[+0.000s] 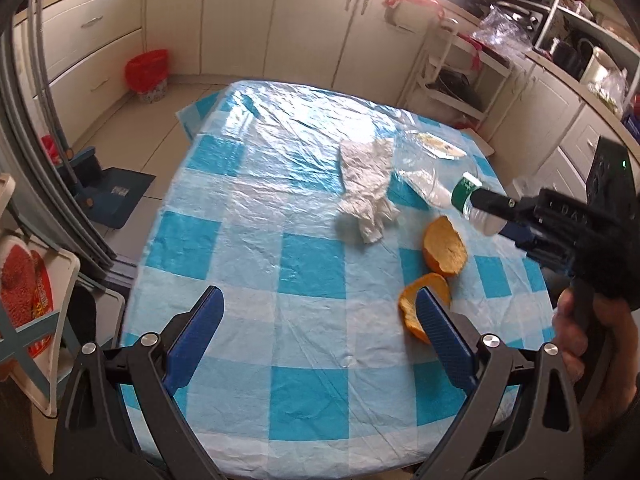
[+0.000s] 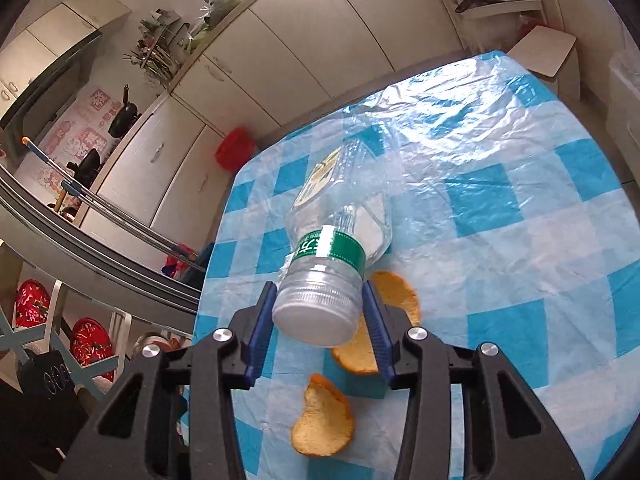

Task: Collect trash
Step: 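Grasp the clear water bottle by its cap with the right tool, then grasp an orange peel with the left tool while the right tool lifts the bottle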

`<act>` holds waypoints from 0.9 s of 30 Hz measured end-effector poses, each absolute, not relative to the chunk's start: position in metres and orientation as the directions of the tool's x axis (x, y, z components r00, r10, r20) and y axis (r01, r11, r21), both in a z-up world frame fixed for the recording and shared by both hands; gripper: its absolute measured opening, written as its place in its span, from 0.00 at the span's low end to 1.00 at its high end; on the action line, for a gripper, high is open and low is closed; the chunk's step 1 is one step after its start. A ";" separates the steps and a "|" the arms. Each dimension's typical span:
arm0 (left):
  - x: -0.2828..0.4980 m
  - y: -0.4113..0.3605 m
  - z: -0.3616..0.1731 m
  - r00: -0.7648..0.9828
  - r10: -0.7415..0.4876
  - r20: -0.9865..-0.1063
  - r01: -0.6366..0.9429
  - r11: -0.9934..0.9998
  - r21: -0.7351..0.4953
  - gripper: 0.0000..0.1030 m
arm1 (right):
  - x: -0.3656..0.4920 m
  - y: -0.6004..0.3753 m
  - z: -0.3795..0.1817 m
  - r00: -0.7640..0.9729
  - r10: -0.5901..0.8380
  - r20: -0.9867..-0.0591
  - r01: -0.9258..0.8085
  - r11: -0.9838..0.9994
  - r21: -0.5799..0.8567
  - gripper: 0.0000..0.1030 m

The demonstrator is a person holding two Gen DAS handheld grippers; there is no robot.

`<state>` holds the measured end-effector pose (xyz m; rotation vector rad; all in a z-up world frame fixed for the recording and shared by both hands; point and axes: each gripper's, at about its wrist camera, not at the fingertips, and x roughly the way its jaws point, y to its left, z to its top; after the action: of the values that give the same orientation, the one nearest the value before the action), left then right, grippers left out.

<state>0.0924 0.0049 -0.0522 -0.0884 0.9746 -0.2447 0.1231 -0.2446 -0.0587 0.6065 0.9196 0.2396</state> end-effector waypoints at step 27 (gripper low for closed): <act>0.087 -0.072 -0.093 0.418 -0.383 -0.824 0.342 0.906 -0.248 0.06 | 0.106 -0.320 -0.100 0.491 0.272 -0.828 0.171 0.902 0.398 0.47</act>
<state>0.0865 -0.0717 -0.0933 -0.0435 1.0448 -0.4552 0.1056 -0.3196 -0.1004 0.4654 1.0664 0.0642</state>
